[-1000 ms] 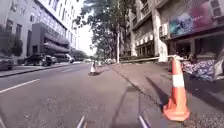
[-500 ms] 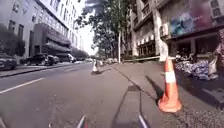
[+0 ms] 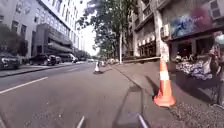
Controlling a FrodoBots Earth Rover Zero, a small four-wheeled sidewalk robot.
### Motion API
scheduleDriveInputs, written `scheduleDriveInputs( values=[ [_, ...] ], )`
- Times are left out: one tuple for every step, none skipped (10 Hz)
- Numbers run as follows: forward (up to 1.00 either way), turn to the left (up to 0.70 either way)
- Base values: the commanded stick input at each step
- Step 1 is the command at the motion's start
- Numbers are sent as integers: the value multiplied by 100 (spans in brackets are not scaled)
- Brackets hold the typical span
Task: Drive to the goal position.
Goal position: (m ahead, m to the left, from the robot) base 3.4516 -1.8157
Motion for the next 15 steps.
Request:
scheduleDriveInputs(
  values=[
    [-45, 0],
    [-45, 0],
    [-45, 0],
    [-45, 0],
    [-45, 0],
    [-45, 0],
    [-45, 0],
    [-45, 0],
    [-45, 0],
    [-45, 0],
    [-45, 0],
    [-45, 0],
    [-45, 0],
    [-45, 0],
    [-45, 0]
  ],
)
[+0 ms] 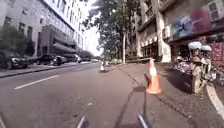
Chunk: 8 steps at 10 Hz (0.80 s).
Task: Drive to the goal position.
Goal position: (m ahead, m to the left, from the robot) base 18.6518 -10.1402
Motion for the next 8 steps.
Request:
scheduleDriveInputs(
  values=[
    [-45, -22],
    [-45, -27],
    [-45, -27],
    [0, -45],
    [0, -45],
    [0, -45],
    [0, -45],
    [0, -45]
  ],
)
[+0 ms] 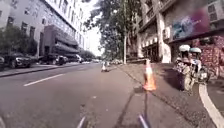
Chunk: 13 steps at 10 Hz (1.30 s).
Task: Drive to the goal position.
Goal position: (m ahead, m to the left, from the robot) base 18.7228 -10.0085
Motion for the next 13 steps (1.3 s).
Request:
scheduleDriveInputs(
  values=[
    [0, -45],
    [0, -45],
    [0, -45],
    [0, -45],
    [0, -45],
    [0, -45],
    [0, -45],
    [0, -45],
    [0, -45],
    [0, -45],
    [0, -45],
    [0, -45],
    [0, -45]
  ],
)
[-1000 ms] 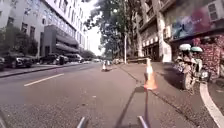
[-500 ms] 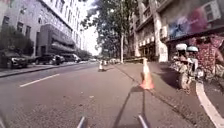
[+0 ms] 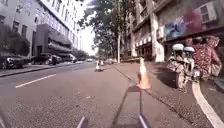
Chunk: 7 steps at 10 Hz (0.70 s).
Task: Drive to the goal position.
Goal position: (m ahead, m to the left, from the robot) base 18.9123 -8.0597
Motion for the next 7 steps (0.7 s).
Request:
scheduleDriveInputs(
  values=[
    [0, -45],
    [0, -45],
    [0, -70],
    [0, -70],
    [0, -70],
    [0, -70],
    [0, -70]
  ],
)
